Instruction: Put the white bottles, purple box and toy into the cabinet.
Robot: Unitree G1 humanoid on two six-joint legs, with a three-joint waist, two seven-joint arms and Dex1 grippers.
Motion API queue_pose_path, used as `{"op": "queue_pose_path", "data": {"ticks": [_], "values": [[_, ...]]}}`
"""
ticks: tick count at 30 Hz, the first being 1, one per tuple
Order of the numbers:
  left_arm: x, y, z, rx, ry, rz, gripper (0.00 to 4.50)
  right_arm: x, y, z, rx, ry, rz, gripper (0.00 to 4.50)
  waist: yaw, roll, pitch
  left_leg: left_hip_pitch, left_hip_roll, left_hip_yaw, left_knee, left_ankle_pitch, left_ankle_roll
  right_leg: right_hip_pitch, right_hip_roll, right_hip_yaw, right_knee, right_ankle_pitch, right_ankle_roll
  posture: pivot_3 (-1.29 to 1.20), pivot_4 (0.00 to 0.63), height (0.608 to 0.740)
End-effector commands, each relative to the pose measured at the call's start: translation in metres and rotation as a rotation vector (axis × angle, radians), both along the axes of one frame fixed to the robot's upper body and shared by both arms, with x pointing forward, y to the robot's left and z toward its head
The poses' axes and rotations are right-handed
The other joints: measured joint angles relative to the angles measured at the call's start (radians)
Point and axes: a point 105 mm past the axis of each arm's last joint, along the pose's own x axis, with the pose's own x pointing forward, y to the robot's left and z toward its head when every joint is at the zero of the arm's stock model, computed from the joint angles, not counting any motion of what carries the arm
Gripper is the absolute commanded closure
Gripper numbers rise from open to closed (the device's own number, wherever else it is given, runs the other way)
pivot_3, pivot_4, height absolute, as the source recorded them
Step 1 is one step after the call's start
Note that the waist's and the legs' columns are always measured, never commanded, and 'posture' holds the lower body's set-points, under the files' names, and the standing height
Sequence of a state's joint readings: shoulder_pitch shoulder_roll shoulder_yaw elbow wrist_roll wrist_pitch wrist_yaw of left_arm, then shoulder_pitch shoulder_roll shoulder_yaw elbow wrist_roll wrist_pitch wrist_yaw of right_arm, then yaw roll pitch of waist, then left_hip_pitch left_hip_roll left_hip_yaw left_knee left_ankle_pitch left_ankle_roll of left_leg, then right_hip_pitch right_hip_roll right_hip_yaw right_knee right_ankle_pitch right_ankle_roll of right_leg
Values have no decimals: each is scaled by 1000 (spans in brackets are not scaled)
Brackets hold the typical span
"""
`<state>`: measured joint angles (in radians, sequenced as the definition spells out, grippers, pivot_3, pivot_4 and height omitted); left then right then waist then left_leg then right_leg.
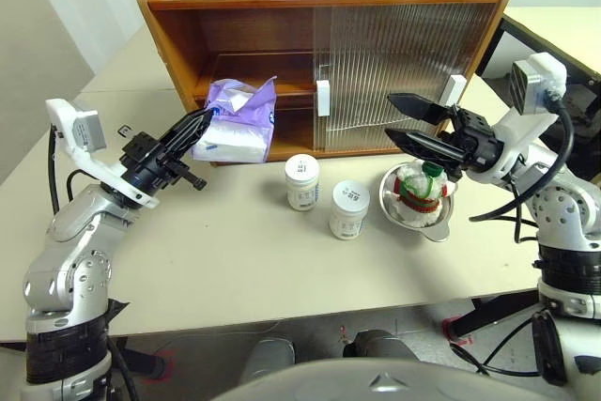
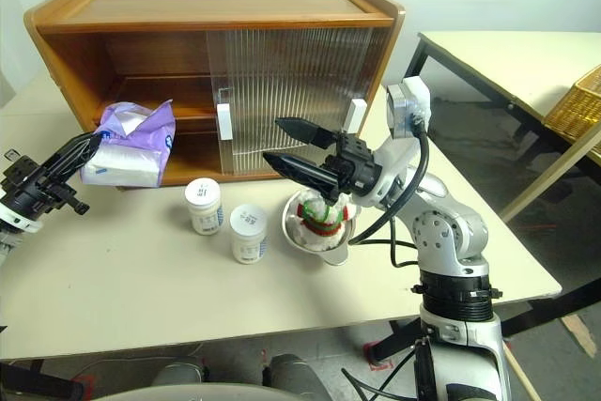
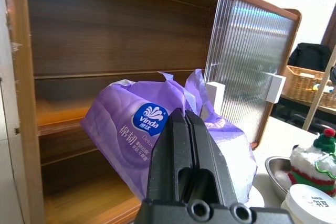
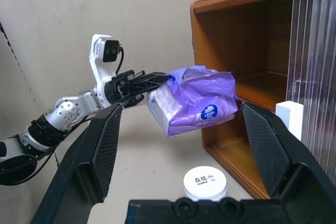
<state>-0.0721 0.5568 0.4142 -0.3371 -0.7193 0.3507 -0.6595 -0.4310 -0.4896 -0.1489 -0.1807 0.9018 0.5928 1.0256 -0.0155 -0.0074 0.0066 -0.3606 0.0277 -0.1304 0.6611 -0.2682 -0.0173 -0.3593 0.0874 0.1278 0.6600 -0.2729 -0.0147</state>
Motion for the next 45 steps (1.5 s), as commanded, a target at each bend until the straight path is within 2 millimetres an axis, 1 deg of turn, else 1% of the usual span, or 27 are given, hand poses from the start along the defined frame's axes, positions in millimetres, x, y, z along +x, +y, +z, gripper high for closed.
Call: {"op": "queue_pose_path", "data": {"ticks": [1,5,15,22,27,34,41,45], "values": [[2,5,4,-10,-25,-10,4469,1,0,-1,-6,-6,-12,0,0,0,0,0,0,0,0,0,0,0,0,0,0,0,0,-37,5,740],[6,5,7,-26,-40,-18,4469,1,0,-2,-5,-6,-14,0,-3,0,0,0,0,0,0,0,0,0,0,0,0,-1,1,-40,5,740],[18,1,25,-72,-82,-58,4469,-1,1,-4,-4,-2,-22,0,-9,0,0,-1,0,0,0,1,1,0,0,0,0,0,2,-62,8,740],[32,-3,33,-106,-108,-50,4469,-2,1,-5,1,0,-25,0,-11,0,0,-1,0,0,1,1,1,0,0,0,0,0,5,-66,8,740],[44,-6,28,-110,-95,-22,4469,-2,1,-3,2,-6,-28,0,-13,0,0,-1,0,1,2,2,2,1,0,0,0,1,6,-75,6,740],[67,-19,16,-122,-57,-15,4469,-3,0,-2,5,-10,-37,0,-15,-1,0,-1,0,1,2,2,2,1,0,-1,0,1,8,-84,4,740],[85,-17,11,-112,-34,52,4469,-4,0,-2,5,-12,-43,0,-20,-1,0,-1,-1,2,3,3,3,1,0,-3,0,3,14,-94,0,740],[92,-16,10,-108,-35,83,4469,-4,0,-2,4,-13,-45,0,-21,-1,0,-1,-2,3,4,3,3,1,0,-3,0,3,14,-97,0,740]]}}
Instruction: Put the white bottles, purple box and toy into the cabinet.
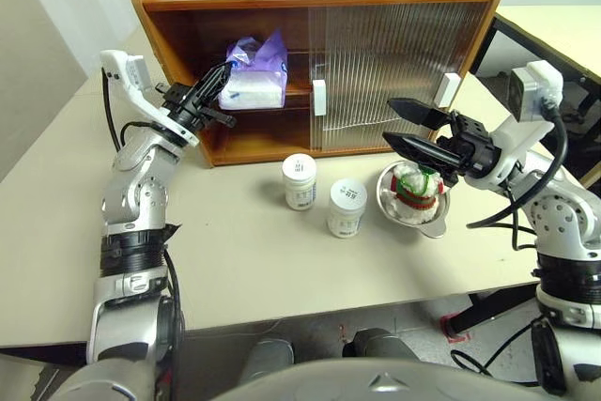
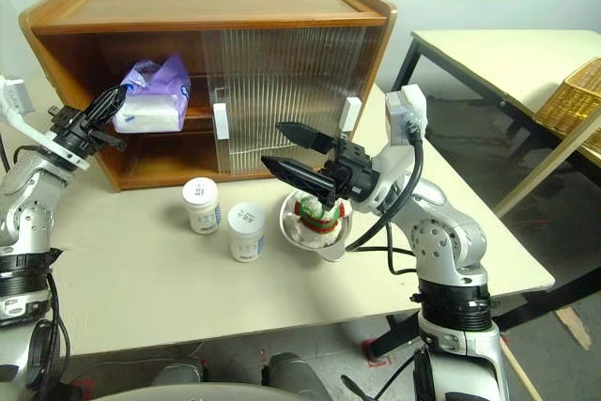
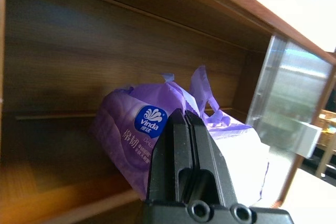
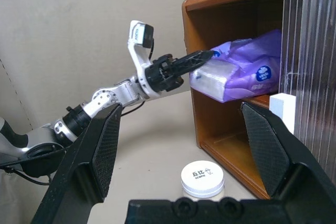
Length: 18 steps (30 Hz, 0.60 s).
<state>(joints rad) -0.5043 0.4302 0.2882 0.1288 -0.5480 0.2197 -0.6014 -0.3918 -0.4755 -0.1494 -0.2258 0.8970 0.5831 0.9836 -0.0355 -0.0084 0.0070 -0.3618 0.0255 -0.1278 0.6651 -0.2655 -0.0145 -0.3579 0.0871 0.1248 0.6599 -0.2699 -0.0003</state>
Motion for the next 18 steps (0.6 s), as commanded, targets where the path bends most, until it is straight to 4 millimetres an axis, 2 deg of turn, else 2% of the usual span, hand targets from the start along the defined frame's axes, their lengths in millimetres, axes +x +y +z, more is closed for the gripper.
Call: {"op": "queue_pose_path", "data": {"ticks": [1,15,18], "values": [[6,-2,-2,15,4,16,4469,-1,-1,2,2,-16,-11,0,-1,0,0,0,0,0,0,0,0,0,0,0,0,0,0,-97,0,740],[28,1,-12,36,8,98,4469,-2,-2,3,6,-19,-22,0,-8,0,0,0,-1,0,3,0,0,1,-1,0,0,1,2,-111,0,740],[29,-1,-13,41,1,96,3852,-3,-2,3,6,-18,-23,0,-8,0,0,-1,-1,0,4,0,1,1,-1,0,0,2,3,-112,0,740]]}}
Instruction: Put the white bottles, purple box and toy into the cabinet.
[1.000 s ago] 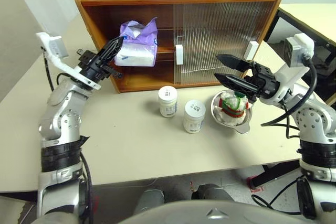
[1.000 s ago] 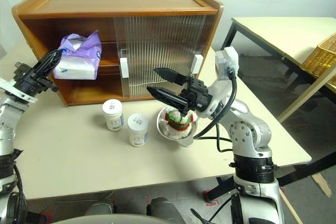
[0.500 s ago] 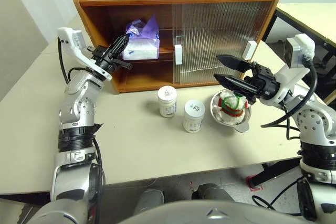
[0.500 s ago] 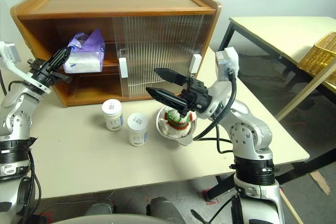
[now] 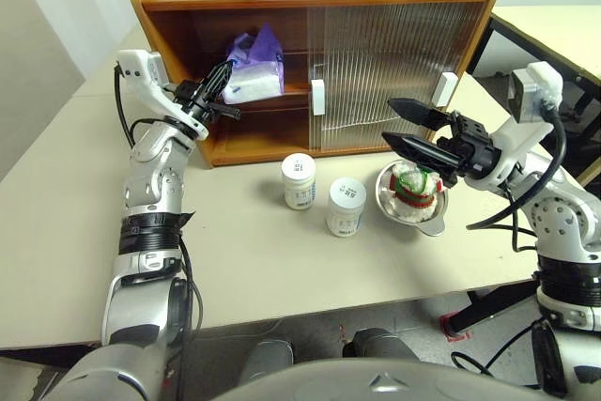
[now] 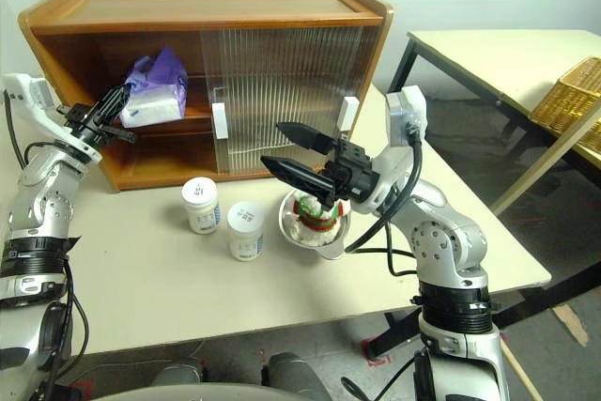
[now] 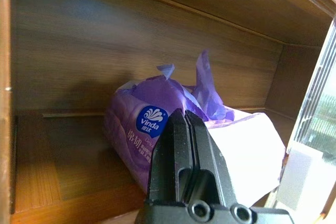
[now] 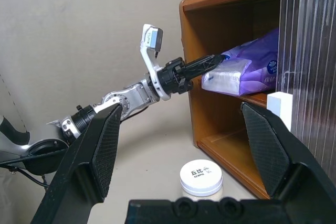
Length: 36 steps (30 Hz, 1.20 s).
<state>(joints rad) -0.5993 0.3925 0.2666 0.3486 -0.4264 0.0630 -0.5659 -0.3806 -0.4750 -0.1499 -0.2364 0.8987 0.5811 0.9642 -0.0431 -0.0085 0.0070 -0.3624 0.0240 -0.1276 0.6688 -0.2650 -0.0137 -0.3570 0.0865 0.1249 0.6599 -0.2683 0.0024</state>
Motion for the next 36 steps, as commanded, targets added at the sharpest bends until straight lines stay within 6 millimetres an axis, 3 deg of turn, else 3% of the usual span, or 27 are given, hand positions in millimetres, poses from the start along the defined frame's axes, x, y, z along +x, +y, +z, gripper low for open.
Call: {"op": "queue_pose_path", "data": {"ticks": [1,11,19,25,29,36], "values": [[3,-5,1,7,-11,-8,3521,-3,-1,4,4,-23,-6,0,-1,0,0,0,0,0,0,0,0,0,0,0,0,0,0,-112,0,740],[-9,-8,21,-37,-127,-36,14,-3,-1,2,6,-13,-4,0,-6,0,0,-1,-1,0,1,0,0,0,0,0,0,0,1,-109,1,740],[-27,-16,37,-68,-225,-95,14,-3,0,1,5,-6,3,0,-7,0,0,-1,-1,0,1,0,0,0,0,0,0,0,1,-101,6,740],[-52,-33,23,-47,-165,-197,14,-3,-1,1,1,-5,3,0,-9,0,0,-2,-2,1,1,0,1,0,0,0,-1,-1,1,-99,9,740],[-61,-36,9,-65,-81,-189,927,-3,-3,1,-3,-4,2,0,-9,-1,1,-2,-2,1,1,0,1,0,0,-1,-2,-1,1,-96,12,740],[-56,-57,-27,-68,93,-132,3434,-3,-3,1,-7,-2,6,0,-7,-3,3,-2,-3,1,2,0,1,1,-1,0,-3,-1,1,-91,17,740]]}}
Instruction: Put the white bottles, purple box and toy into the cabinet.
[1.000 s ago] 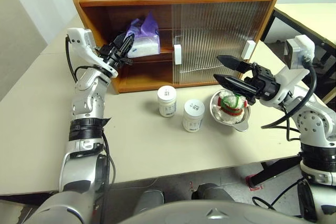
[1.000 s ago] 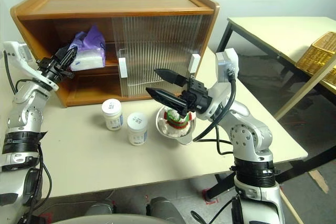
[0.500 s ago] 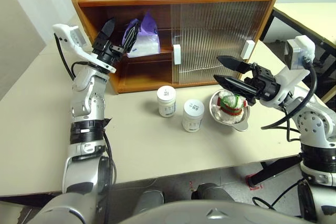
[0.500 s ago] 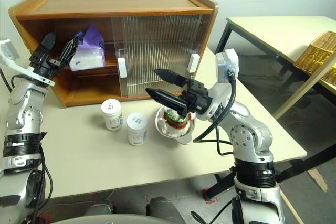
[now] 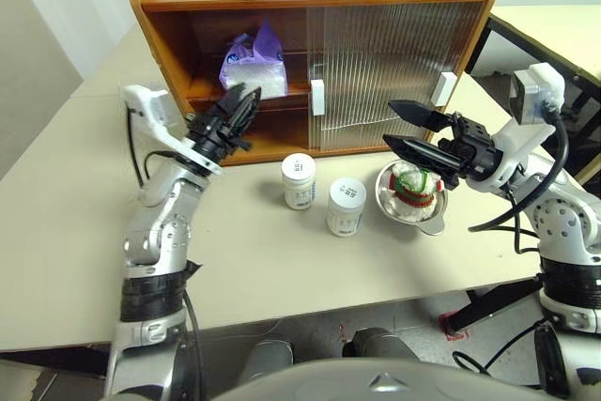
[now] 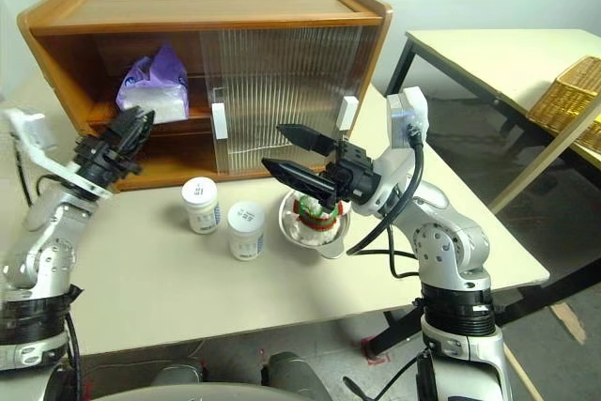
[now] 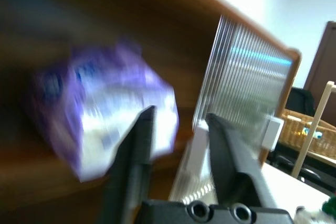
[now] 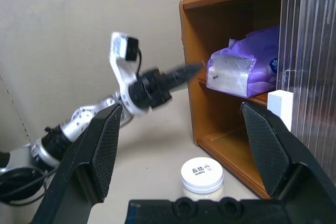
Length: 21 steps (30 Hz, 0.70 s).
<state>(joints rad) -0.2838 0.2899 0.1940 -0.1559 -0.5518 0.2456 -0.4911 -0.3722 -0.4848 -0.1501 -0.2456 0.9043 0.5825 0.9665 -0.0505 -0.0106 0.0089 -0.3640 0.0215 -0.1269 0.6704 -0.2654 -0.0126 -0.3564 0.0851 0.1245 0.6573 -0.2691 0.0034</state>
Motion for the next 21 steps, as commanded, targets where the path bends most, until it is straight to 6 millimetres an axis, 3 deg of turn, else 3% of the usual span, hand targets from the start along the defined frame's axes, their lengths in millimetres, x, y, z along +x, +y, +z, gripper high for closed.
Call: {"op": "queue_pose_path", "data": {"ticks": [1,3,8,21], "values": [[5,-9,-11,24,70,22,3803,-1,-2,2,0,-2,2,0,0,-2,2,0,0,0,0,0,0,0,0,0,0,0,0,-91,17,740],[10,-13,-13,31,85,39,4483,-1,-3,2,-2,-2,2,0,0,-2,2,0,0,0,0,0,0,0,0,0,0,0,0,-95,17,740],[27,-10,-14,22,128,141,4483,-1,-3,2,-3,-3,-2,0,0,-2,2,0,0,0,0,0,0,0,0,0,-1,0,0,-103,16,740],[46,0,-16,-70,167,282,4483,-2,-3,2,-4,-6,-10,0,0,-3,3,-1,-1,0,-1,-1,2,2,0,1,-7,1,1,-117,10,740]]}}
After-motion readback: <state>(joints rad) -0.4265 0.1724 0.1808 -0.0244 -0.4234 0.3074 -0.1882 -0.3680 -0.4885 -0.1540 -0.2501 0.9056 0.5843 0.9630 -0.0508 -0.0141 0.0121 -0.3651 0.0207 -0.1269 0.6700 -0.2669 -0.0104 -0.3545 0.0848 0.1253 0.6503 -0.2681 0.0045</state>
